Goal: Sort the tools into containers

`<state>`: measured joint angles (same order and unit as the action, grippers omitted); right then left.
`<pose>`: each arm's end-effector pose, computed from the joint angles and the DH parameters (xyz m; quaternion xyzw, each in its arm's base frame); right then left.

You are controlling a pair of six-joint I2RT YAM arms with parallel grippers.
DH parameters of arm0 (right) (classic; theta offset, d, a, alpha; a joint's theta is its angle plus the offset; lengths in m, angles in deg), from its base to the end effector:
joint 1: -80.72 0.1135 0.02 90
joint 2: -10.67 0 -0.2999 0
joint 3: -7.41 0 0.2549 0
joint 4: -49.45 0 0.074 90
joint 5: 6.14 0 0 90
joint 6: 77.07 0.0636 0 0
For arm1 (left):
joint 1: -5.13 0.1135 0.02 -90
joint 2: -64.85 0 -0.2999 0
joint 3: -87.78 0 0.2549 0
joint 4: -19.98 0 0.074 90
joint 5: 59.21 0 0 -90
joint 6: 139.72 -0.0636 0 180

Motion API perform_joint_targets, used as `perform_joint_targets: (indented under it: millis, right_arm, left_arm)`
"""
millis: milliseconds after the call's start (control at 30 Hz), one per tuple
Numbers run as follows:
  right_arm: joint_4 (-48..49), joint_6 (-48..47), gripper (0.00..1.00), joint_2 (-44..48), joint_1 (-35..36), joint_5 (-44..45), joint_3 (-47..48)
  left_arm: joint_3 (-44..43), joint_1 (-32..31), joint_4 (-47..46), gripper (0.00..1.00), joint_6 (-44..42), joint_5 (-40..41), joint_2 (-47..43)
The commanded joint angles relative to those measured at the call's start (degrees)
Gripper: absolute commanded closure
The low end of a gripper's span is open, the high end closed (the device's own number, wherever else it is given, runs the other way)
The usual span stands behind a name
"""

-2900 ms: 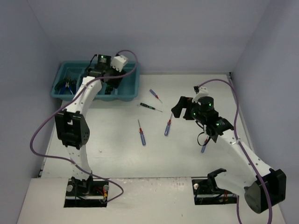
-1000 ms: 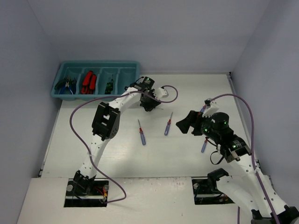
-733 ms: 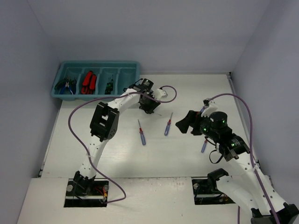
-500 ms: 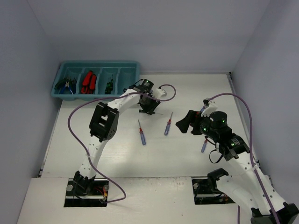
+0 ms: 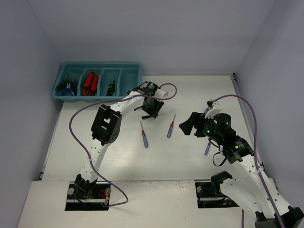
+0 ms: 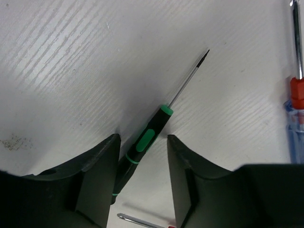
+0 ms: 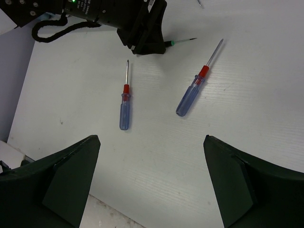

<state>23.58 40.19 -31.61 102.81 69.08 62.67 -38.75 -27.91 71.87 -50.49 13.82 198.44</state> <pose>0.1594 0.0822 0.3423 -0.0451 0.7783 0.3494 0.5197 0.4503 -0.3150 0.1839 0.3149 0.9003 -0.2101 0.2148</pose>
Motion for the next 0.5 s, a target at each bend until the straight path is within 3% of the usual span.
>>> perform_joint_targets:
  millis: [0, 333, 467]
  right_arm:
    - [2.5, -0.6, 0.11, 0.8, -0.3, 1.2, 1.7]
    - [2.5, -0.6, 0.11, 1.2, -0.3, 1.4, 1.2]
    - [2.5, -0.5, 0.11, 1.4, -0.3, 1.3, 1.1]
  left_arm:
    - [2.7, -0.2, 5.6, 0.57, -3.3, 5.3, -3.7]
    - [8.7, -0.1, 8.0, 0.57, -7.9, 9.1, -5.6]
    - [9.6, 0.0, 8.0, 0.67, -7.8, 8.7, -5.2]
